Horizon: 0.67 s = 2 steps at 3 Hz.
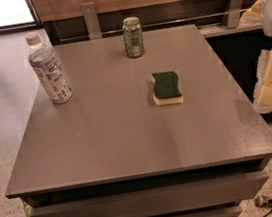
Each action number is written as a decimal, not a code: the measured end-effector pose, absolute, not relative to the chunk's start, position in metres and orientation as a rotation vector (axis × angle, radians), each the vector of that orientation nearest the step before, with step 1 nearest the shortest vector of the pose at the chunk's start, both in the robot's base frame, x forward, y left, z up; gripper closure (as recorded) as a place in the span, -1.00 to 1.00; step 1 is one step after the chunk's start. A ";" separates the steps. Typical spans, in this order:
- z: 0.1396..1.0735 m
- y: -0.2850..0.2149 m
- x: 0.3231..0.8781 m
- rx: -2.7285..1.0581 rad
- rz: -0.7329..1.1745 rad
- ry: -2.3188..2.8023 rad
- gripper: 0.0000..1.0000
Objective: Pick blue plastic bottle
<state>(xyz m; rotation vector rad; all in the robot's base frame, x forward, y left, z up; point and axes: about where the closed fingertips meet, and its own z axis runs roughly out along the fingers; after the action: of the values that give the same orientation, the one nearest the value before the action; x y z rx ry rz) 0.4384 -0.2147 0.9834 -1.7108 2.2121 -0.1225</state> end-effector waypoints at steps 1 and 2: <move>0.983 -0.215 0.438 -1.711 -0.123 2.212 -1.00; 0.983 -0.206 0.448 -1.665 -0.110 2.179 -1.00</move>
Offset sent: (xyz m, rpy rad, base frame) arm 0.0321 0.0256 -0.0057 0.1357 -0.1064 -0.0248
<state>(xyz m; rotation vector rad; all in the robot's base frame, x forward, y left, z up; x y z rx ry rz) 0.4481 -0.2063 0.9829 -1.6647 2.1788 -0.1096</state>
